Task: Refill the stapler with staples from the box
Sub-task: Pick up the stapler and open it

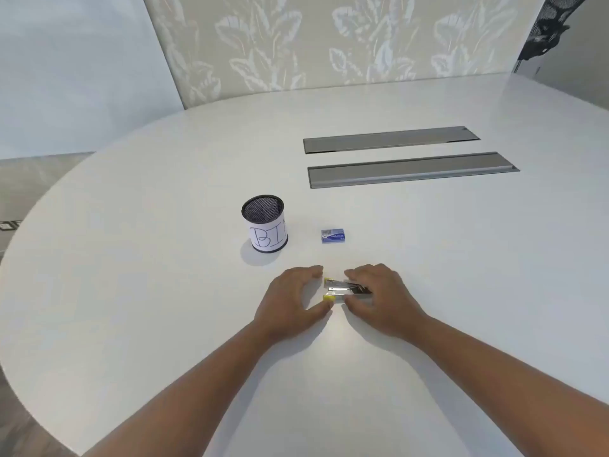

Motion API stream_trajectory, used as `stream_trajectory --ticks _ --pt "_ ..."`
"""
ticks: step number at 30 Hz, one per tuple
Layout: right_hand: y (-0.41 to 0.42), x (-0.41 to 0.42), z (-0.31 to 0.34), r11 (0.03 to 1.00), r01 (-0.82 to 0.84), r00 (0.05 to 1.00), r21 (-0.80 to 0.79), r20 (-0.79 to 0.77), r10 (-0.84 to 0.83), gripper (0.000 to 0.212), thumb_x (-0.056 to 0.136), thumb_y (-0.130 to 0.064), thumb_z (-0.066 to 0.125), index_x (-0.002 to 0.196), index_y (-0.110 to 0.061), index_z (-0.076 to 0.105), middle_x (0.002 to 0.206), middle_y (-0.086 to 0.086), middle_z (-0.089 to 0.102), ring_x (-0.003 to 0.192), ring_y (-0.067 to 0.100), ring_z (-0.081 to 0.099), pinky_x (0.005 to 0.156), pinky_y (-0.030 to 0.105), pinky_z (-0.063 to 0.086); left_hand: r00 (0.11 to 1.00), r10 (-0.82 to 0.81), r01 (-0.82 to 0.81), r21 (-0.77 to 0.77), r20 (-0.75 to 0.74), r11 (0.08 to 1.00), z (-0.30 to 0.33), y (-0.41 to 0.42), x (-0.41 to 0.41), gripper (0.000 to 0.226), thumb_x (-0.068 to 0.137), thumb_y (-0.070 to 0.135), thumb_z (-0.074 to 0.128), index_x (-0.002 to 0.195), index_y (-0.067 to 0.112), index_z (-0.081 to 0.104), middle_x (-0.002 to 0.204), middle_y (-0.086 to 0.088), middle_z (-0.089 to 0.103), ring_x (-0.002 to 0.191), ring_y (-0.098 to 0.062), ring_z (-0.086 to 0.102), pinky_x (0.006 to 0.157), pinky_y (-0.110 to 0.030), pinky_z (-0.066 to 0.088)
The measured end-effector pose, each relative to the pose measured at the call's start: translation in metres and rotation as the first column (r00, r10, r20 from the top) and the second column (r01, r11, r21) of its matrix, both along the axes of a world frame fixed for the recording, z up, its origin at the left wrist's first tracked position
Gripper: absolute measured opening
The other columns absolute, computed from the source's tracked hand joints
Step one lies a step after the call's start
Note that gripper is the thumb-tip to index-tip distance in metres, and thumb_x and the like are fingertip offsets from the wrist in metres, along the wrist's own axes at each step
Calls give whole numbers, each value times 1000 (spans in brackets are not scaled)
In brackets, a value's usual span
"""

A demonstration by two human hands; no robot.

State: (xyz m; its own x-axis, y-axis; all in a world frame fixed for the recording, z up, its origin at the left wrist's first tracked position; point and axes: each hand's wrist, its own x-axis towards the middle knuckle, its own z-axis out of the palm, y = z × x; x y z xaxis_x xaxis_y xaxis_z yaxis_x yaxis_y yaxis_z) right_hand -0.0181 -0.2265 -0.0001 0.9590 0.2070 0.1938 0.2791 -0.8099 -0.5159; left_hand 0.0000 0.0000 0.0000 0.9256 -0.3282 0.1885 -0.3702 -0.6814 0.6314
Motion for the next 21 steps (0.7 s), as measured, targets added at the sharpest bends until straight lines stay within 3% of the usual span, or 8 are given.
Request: stream_trajectory --ticks 2,6,12,15,18,21 --pt "-1 -1 2 998 -29 999 47 -36 31 55 81 -49 61 129 -22 66 116 -12 63 104 11 53 99 31 42 1000 -24 23 9 12 1000 1 0 1 59 81 43 74 135 26 58 136 18 59 129 -4 47 110 -20 33" --pt "3 1 3 996 -63 996 70 -57 67 31 85 -35 70 114 -24 72 101 -12 58 94 12 53 84 26 43 999 -31 31 25 -19 999 1 -1 3 50 84 43 72 132 31 59 130 21 62 126 -5 48 109 -32 38" --pt "4 1 6 988 -67 991 142 -103 83 19 83 -36 69 100 -27 71 92 -9 60 84 8 57 73 26 46 998 -15 13 -35 -68 999 1 -1 4 46 83 35 76 127 32 63 122 26 61 123 -4 50 107 -29 38" --pt "5 -2 9 961 -8 987 276 -152 52 11 83 -30 70 94 -28 70 91 -8 61 77 10 59 71 29 49 984 -23 -5 -156 -175 988 2 -2 5 48 85 31 76 130 32 62 119 26 63 121 -2 53 105 -26 40" --pt "10 -4 12 882 81 975 465 -220 27 6 86 -22 72 89 -24 68 76 -7 64 62 11 55 61 27 48 962 -52 -45 -341 -270 939 7 -6 4 44 87 24 76 129 28 63 114 15 72 113 -1 61 99 -25 46" --pt "16 -5 12 771 120 966 625 -252 55 7 88 -21 73 92 -21 67 73 1 65 64 13 54 63 29 46 944 -87 -91 -504 -319 859 14 -16 -1 35 91 16 72 124 24 66 108 6 77 103 -12 70 93 -28 52"
